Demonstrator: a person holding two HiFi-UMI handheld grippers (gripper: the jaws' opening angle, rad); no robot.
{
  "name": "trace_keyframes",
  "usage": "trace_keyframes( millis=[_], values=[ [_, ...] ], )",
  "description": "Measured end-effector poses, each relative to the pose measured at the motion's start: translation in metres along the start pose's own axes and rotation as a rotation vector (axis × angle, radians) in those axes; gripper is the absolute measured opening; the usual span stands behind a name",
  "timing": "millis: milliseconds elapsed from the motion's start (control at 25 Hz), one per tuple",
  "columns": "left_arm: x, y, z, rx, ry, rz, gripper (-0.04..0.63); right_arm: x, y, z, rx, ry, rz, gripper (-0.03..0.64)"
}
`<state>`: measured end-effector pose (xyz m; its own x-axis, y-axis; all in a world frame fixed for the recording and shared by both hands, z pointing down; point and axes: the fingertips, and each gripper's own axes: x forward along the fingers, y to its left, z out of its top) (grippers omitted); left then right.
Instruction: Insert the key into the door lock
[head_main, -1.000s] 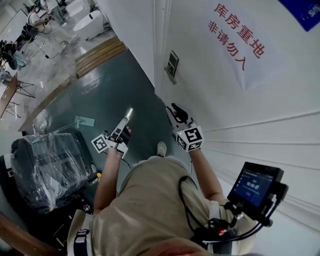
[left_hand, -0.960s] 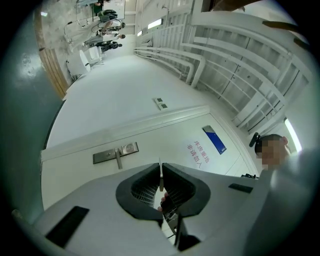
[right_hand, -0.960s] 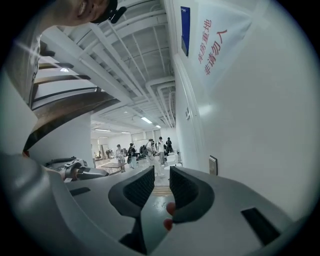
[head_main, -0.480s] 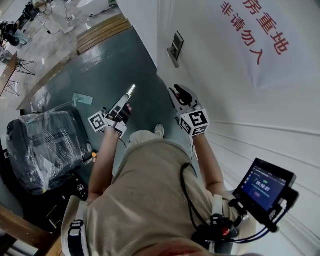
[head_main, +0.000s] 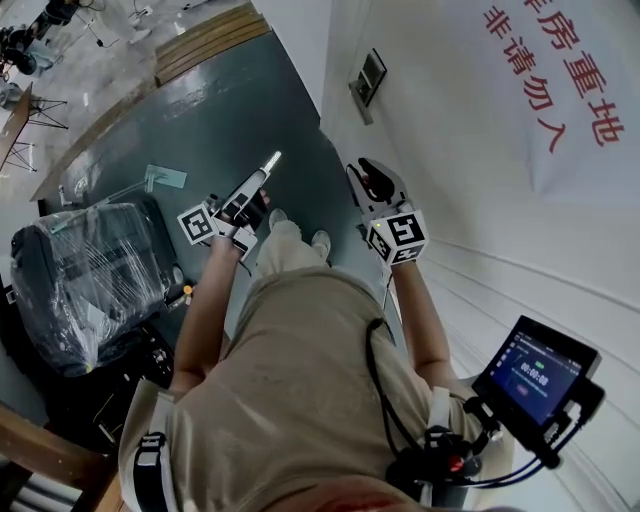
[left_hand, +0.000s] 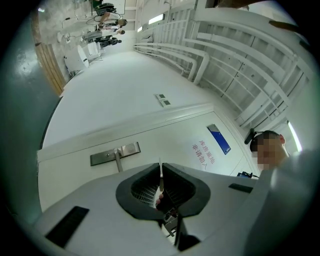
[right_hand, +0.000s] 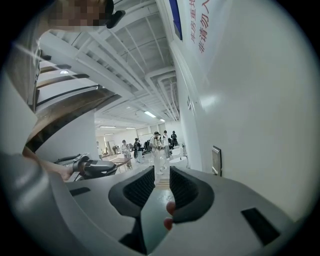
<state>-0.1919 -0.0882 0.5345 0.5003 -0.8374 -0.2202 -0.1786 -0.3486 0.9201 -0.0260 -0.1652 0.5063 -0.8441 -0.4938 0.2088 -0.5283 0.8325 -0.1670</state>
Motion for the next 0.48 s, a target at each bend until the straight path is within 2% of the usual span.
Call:
trace_keyframes(
  millis=[240, 480],
  values=[
    [0.005, 0.001, 0.032, -0.026, 0.025, -0.027, 0.035, 0.032, 0.010, 0.020, 0.026, -0.002, -0.001, 0.103],
    [0.016, 0.000, 0.060, -0.034, 0.108, -0.075, 0.034, 0.087, 0.041, 0.025, 0.108, 0.064, 0.160, 0.103]
  ],
)
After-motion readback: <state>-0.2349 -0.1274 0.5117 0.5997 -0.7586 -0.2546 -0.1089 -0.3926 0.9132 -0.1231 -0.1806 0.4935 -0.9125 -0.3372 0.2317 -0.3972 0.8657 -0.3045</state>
